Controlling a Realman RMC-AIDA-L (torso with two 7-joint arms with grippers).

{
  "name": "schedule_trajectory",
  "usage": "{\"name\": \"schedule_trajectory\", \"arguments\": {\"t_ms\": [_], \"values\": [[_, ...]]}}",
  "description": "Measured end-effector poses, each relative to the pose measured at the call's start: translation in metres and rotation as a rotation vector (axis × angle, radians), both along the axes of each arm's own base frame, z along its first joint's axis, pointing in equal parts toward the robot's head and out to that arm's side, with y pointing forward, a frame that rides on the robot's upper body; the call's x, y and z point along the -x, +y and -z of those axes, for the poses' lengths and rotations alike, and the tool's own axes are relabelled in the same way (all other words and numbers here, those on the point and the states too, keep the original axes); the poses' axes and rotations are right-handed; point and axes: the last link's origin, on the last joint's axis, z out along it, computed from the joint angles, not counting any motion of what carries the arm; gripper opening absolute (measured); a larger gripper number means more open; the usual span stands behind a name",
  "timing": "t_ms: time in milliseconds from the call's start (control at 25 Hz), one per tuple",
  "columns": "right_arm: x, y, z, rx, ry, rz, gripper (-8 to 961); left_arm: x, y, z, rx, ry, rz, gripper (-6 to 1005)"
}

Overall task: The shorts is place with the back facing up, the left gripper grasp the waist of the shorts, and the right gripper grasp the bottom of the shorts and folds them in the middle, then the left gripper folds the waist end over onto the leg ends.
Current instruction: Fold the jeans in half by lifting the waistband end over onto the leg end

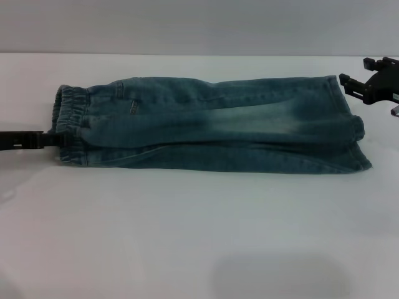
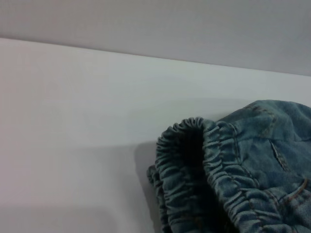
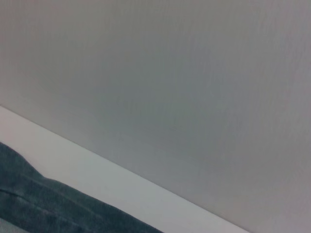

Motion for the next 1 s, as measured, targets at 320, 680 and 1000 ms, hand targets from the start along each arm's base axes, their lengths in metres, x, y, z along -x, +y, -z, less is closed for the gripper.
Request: {"name": "schedule_trajectory", "arguments": {"t_ms": [320,680,1000], "values": [[0.000,0.001,-0.002,-0.003,-0.003,-0.003,617,-0.002,0.003,0.006,-0.004,-0.003,-0.002,836],[0.000,0.002,-0.004,-0.009,-0.007,-0.004,617,-0.005,0.003,0.011,0.017,0.000,0.011,835],[-0.002,0.001,-0.006,-0.012,-0.007,0.001,617,-0.006,0.000,0.011,0.033,0.001,0.027,748]]}}
